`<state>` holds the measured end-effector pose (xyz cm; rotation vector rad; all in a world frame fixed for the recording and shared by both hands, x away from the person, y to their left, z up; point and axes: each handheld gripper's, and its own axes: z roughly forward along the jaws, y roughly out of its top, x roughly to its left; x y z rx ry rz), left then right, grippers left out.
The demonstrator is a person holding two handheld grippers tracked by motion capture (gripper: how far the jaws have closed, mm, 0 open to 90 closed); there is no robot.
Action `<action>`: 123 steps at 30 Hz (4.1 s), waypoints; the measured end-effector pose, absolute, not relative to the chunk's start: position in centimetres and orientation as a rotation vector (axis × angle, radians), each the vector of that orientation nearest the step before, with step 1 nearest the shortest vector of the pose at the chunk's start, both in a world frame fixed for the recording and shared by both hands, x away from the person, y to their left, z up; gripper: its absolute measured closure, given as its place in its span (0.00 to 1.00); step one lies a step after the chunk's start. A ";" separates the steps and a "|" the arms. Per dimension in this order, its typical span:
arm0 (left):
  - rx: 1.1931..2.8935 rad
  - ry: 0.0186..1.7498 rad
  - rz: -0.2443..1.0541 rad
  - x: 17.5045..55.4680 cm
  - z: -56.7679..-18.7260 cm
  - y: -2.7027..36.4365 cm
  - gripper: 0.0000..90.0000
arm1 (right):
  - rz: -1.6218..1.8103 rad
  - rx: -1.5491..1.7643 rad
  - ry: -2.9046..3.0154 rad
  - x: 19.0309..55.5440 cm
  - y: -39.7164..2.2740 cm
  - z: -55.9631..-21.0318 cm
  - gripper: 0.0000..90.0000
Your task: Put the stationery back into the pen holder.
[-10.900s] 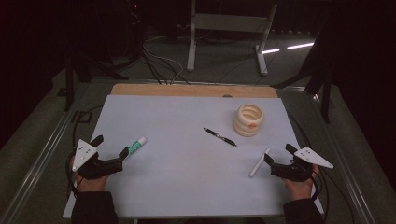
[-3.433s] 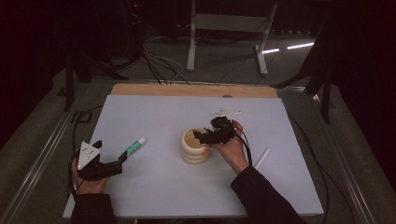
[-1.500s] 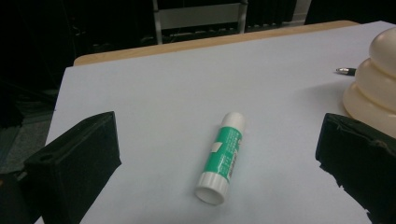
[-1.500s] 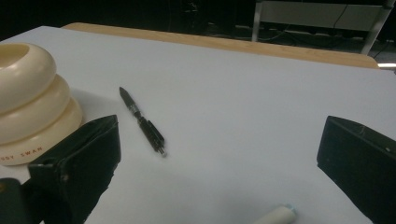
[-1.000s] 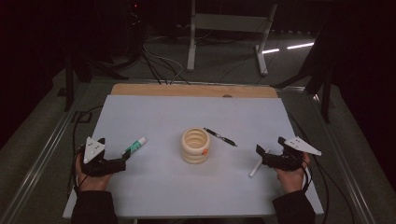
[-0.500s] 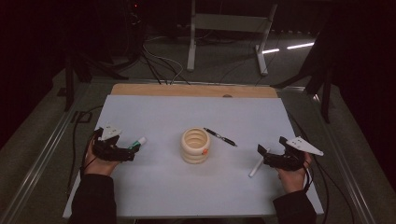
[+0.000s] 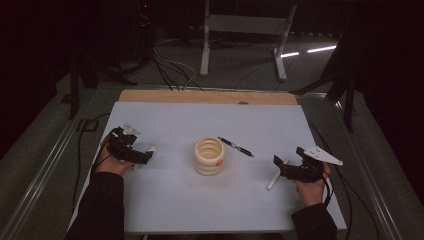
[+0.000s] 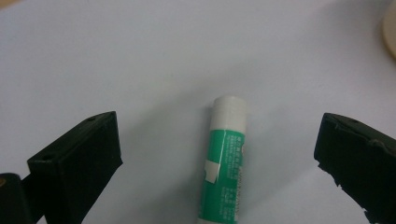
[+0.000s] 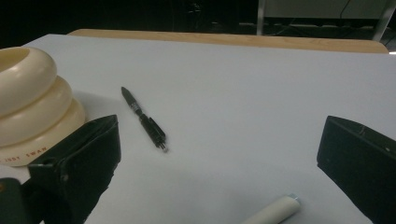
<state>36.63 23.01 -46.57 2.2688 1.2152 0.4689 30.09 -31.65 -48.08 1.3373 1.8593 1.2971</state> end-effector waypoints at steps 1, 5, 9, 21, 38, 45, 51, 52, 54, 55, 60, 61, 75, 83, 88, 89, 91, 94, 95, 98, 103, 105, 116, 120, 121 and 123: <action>2.285 1.219 0.458 36.9 -46.7 22.9 0.01 | 1.297 1.335 1.859 30.1 -31.7 -48.1 0.00; 2.347 1.219 0.427 37.6 -46.9 22.5 0.04 | 1.299 1.345 1.855 30.1 -31.8 -48.1 0.00; 2.391 1.230 0.402 38.4 -47.1 22.2 0.06 | 1.300 1.344 1.858 30.2 -31.8 -48.1 0.00; 2.511 1.230 0.263 39.7 -48.1 20.9 0.40 | 1.301 1.354 1.858 30.2 -31.9 -48.2 0.00; 2.602 1.224 0.236 40.5 -48.7 20.2 0.74 | 1.341 1.395 1.841 30.3 -32.3 -48.3 0.00; 2.515 1.230 0.241 40.3 -47.5 20.9 0.74 | 1.345 1.392 1.837 30.3 -32.4 -48.3 0.00; 2.461 1.216 0.250 40.0 -46.6 21.1 0.74 | 1.346 1.392 1.837 30.3 -32.3 -48.2 0.00; 2.454 1.214 0.254 40.0 -46.5 21.1 0.74 | 1.346 1.391 1.837 30.3 -32.3 -48.2 0.00; 2.438 1.203 0.263 39.8 -46.3 21.1 0.74 | 1.347 1.394 1.835 30.3 -32.4 -48.2 0.00; 2.429 1.199 0.271 39.8 -46.2 21.0 0.74 | 1.347 1.395 1.835 30.3 -32.4 -48.2 0.00; 2.386 1.179 0.288 39.5 -45.5 20.7 0.74 | 1.353 1.401 1.834 30.3 -32.4 -48.3 0.00; 2.374 1.177 0.290 39.4 -45.3 20.6 0.74 | 1.354 1.401 1.834 30.3 -32.4 -48.3 0.00; 2.266 1.106 0.371 38.7 -43.2 19.3 0.74 | 1.359 1.407 1.827 30.3 -32.6 -48.3 0.00; 2.216 1.087 0.377 38.5 -42.6 19.0 0.74 | 1.366 1.415 1.822 30.3 -32.7 -48.3 0.00; 2.195 1.072 0.380 38.5 -42.5 18.2 0.74 | 1.367 1.417 1.821 30.4 -32.7 -48.3 0.00; 2.191 1.070 0.381 38.5 -42.4 18.0 0.74 | 1.368 1.416 1.822 30.4 -32.7 -48.3 0.00; 2.184 1.058 0.388 38.5 -42.2 17.7 0.74 | 1.367 1.417 1.821 30.3 -32.7 -48.3 0.00; 2.175 1.039 0.389 38.5 -41.9 17.2 0.74 | 1.369 1.419 1.820 30.4 -32.7 -48.3 0.00; 2.170 1.032 0.387 38.5 -41.8 17.0 0.74 | 1.369 1.420 1.820 30.4 -32.7 -48.3 0.00; 2.156 1.018 0.387 38.4 -41.5 16.5 0.74 | 1.371 1.419 1.820 30.4 -32.7 -48.3 0.00; 2.133 0.999 0.389 38.3 -41.0 16.0 0.74 | 1.374 1.419 1.819 30.4 -32.8 -48.3 0.00; 2.112 0.991 0.388 38.3 -40.9 15.8 0.74 | 1.374 1.420 1.819 30.4 -32.8 -48.3 0.00; 2.073 0.936 0.393 38.1 -39.8 14.2 0.74 | 1.380 1.419 1.819 30.4 -32.8 -48.3 0.00; 2.071 0.916 0.399 38.0 -39.5 13.6 0.74 | 1.379 1.414 1.820 30.4 -32.8 -48.3 0.00; 2.068 0.912 0.399 38.0 -39.5 13.5 0.74 | 1.379 1.413 1.820 30.4 -32.8 -48.3 0.00; 2.068 0.905 0.400 38.0 -39.4 13.2 0.74 | 1.378 1.415 1.820 30.4 -32.8 -48.4 0.00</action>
